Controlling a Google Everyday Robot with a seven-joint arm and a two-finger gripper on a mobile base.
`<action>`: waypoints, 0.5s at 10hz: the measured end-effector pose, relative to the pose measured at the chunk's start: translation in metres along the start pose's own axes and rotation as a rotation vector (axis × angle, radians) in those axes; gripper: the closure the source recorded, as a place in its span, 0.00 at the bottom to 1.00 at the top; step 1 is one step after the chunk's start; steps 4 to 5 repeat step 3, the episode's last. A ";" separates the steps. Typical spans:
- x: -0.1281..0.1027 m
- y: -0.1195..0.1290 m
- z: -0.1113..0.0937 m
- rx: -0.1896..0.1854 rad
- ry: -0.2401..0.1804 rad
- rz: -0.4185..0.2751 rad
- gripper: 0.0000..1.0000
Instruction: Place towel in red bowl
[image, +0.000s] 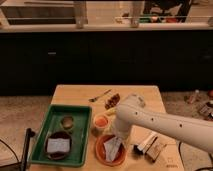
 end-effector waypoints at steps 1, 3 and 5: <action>0.005 0.003 -0.007 0.007 0.011 0.010 0.20; 0.015 0.010 -0.021 0.022 0.030 0.033 0.20; 0.015 0.010 -0.021 0.022 0.030 0.033 0.20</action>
